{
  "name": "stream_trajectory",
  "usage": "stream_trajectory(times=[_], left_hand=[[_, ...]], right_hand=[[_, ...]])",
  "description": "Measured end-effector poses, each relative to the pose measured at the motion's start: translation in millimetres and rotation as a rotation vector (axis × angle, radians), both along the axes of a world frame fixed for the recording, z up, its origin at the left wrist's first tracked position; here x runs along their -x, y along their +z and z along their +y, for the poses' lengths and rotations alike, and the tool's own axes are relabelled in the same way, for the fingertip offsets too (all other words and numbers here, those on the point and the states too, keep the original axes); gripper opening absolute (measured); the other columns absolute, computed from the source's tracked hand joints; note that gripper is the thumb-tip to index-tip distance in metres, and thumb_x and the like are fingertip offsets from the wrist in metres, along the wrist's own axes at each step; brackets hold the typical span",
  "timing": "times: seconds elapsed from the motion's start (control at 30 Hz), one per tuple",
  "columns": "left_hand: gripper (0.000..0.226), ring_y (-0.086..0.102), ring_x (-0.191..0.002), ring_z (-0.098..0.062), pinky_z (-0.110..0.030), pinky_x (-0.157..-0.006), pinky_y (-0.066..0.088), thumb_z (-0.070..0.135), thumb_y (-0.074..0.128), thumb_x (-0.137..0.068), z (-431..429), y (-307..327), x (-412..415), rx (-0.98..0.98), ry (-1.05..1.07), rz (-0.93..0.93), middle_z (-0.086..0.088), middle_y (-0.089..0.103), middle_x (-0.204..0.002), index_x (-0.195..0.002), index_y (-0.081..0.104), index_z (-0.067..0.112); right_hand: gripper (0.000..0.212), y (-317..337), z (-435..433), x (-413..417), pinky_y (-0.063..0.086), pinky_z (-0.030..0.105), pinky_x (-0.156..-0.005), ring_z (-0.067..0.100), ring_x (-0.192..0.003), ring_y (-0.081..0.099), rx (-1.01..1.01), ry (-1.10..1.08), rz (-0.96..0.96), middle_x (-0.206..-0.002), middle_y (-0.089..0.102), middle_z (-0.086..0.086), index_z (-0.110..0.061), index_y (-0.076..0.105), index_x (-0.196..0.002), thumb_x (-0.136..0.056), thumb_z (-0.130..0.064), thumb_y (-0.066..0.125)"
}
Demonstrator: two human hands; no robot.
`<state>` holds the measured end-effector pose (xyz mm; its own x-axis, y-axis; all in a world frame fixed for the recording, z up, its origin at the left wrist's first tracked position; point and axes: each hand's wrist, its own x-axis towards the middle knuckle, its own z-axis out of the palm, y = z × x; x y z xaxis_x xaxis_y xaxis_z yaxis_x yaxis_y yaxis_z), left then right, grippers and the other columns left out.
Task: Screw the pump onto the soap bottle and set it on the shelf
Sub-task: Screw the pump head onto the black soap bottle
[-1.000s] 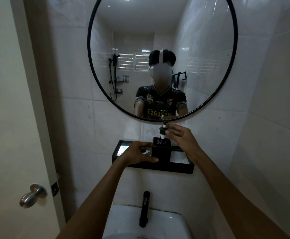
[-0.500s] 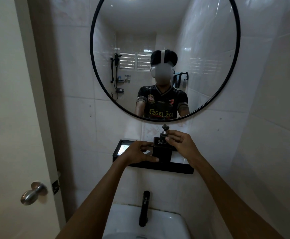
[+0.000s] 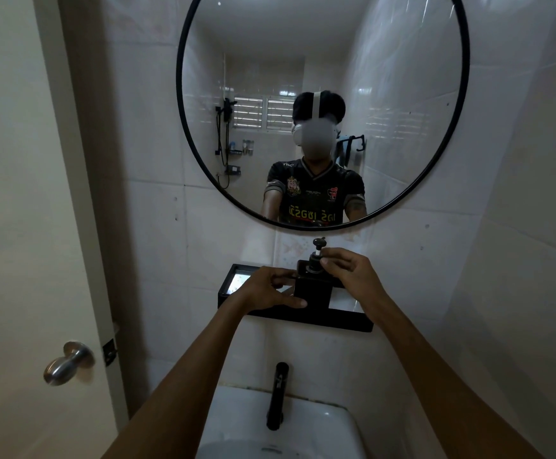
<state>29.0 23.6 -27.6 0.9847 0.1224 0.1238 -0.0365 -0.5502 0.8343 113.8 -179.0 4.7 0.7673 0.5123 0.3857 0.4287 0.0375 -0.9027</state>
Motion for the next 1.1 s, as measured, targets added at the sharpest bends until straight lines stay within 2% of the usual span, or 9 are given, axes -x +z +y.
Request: stream_trajectory(times=[0.17,0.33,0.53,0.67,0.87,1.0,1.1], left_hand=[[0.072,0.061,-0.129,-0.015,-0.038,-0.114,0.044,0.026,0.09,-0.073,-1.0,1.9,1.8,-0.012,-0.008,-0.006,0.002,0.071,-0.131,-0.139,0.062,0.024],[0.071,0.063,-0.126,-0.011,-0.037,-0.113,0.045,0.028,0.091,-0.072,-0.8,1.1,2.5,-0.001,-0.013,-0.007,0.005,0.073,-0.128,-0.137,0.065,0.025],[0.072,0.063,-0.124,-0.01,-0.039,-0.113,0.046,0.029,0.092,-0.07,0.1,-0.1,1.3,0.001,-0.009,-0.008,0.006,0.073,-0.127,-0.137,0.065,0.025],[0.07,0.064,-0.121,-0.007,-0.035,-0.112,0.045,0.026,0.091,-0.072,-1.3,0.8,3.0,0.002,-0.012,-0.01,0.008,0.074,-0.125,-0.137,0.064,0.026],[0.07,0.064,-0.123,-0.009,-0.036,-0.112,0.045,0.027,0.091,-0.072,-1.0,0.7,3.0,-0.007,-0.012,-0.013,0.007,0.074,-0.125,-0.136,0.064,0.026],[0.073,0.064,-0.124,-0.01,-0.038,-0.113,0.045,0.029,0.091,-0.071,-0.4,-0.1,2.1,-0.008,-0.009,-0.005,0.006,0.074,-0.126,-0.138,0.064,0.026],[0.073,0.064,-0.123,-0.01,-0.039,-0.113,0.045,0.029,0.092,-0.07,-0.1,0.1,1.6,-0.002,-0.005,0.002,0.005,0.074,-0.125,-0.137,0.064,0.025]], right_hand=[[0.018,-1.6,3.1,1.5,0.051,0.008,-0.075,-0.006,-0.088,0.071,-0.006,0.009,0.025,-0.1,0.074,-0.005,-0.017,0.072,-0.106,-0.094,-0.008,0.063],[0.021,-4.5,3.7,0.6,0.051,0.009,-0.078,-0.002,-0.092,0.071,-0.004,0.006,0.026,-0.105,0.075,0.001,-0.011,0.073,-0.112,-0.093,-0.007,0.064],[0.018,-4.5,2.6,-0.6,0.053,0.018,-0.084,0.011,-0.098,0.073,-0.005,-0.019,0.02,-0.103,0.077,0.004,-0.01,0.074,-0.104,-0.087,-0.014,0.073],[0.014,-3.0,1.7,0.4,0.052,0.012,-0.079,0.003,-0.091,0.071,0.011,-0.019,0.042,-0.102,0.075,0.003,-0.011,0.073,-0.103,-0.093,-0.017,0.067],[0.022,-0.2,1.1,-0.1,0.051,0.013,-0.084,-0.004,-0.094,0.069,0.059,0.006,0.039,-0.104,0.074,-0.009,-0.02,0.071,-0.113,-0.096,-0.012,0.061],[0.019,-1.2,0.8,-0.6,0.052,0.015,-0.082,0.001,-0.094,0.071,0.054,0.005,0.035,-0.101,0.076,-0.004,-0.022,0.073,-0.105,-0.094,-0.01,0.064],[0.015,-2.0,0.5,-1.8,0.052,0.016,-0.08,0.007,-0.096,0.071,0.041,0.008,0.052,-0.103,0.075,0.002,-0.014,0.072,-0.106,-0.093,-0.011,0.065]])
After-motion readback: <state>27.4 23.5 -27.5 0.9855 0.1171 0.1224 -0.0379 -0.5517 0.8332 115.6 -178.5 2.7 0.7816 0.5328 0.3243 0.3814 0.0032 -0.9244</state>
